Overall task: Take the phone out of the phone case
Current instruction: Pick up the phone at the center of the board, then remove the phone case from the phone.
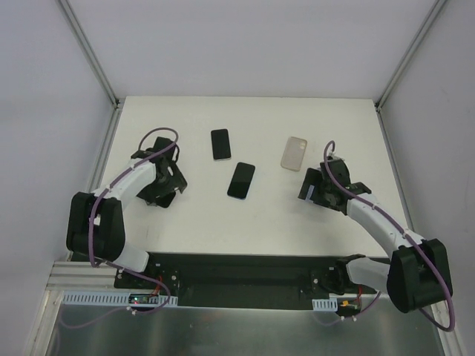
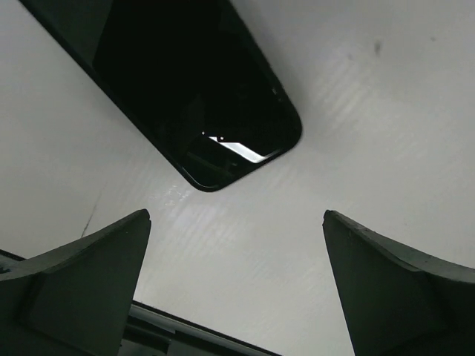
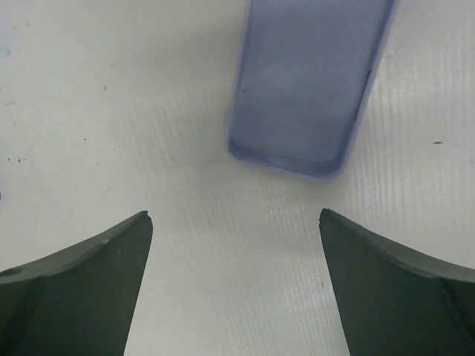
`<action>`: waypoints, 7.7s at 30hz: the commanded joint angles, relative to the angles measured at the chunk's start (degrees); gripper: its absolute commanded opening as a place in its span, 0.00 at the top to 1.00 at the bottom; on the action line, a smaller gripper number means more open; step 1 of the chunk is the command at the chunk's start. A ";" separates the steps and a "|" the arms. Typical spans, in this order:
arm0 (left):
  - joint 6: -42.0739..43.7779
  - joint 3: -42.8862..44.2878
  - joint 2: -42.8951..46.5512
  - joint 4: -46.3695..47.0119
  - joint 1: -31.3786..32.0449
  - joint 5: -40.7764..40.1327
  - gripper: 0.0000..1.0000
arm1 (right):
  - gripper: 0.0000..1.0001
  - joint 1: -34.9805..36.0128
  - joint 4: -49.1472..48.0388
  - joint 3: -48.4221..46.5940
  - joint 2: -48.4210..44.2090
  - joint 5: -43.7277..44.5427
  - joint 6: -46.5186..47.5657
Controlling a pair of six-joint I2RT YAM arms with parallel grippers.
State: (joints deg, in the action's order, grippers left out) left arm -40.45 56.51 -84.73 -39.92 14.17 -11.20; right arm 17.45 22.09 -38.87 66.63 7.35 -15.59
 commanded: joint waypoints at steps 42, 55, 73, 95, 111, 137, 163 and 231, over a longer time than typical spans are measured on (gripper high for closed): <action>-5.60 2.46 -7.82 9.07 12.35 19.89 0.54 | 0.03 16.55 -11.00 -5.78 2.27 -11.12 -10.76; -4.38 6.95 -6.86 11.71 21.42 28.51 0.56 | 0.04 22.36 -32.19 -3.65 13.34 -17.64 -26.24; -3.33 2.20 -1.14 15.57 21.69 31.50 0.55 | 0.40 23.59 -40.27 -13.16 31.10 -28.36 -37.13; 2.03 1.14 7.03 16.19 21.69 34.31 0.02 | 0.99 23.59 -39.32 -15.27 32.07 -31.53 -32.14; -0.33 -7.20 15.47 20.49 6.40 48.19 0.02 | 0.99 16.48 -44.04 -7.72 20.04 -34.42 -26.51; -28.19 -21.18 3.52 76.65 5.69 65.78 0.29 | 0.99 14.98 -78.64 3.36 18.79 -43.12 -44.95; -37.69 -20.39 1.32 85.98 5.51 64.99 1.00 | 0.27 11.90 -89.32 11.80 21.70 -44.09 -50.06; -52.10 -19.77 4.21 86.68 2.35 73.87 1.00 | 0.99 22.36 -68.50 1.96 -9.24 -58.33 -9.73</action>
State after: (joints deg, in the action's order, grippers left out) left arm -93.54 38.09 -82.63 48.42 17.17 64.12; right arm 39.03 -46.37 -31.22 61.45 -46.96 -37.15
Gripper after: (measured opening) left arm 0.111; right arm 0.156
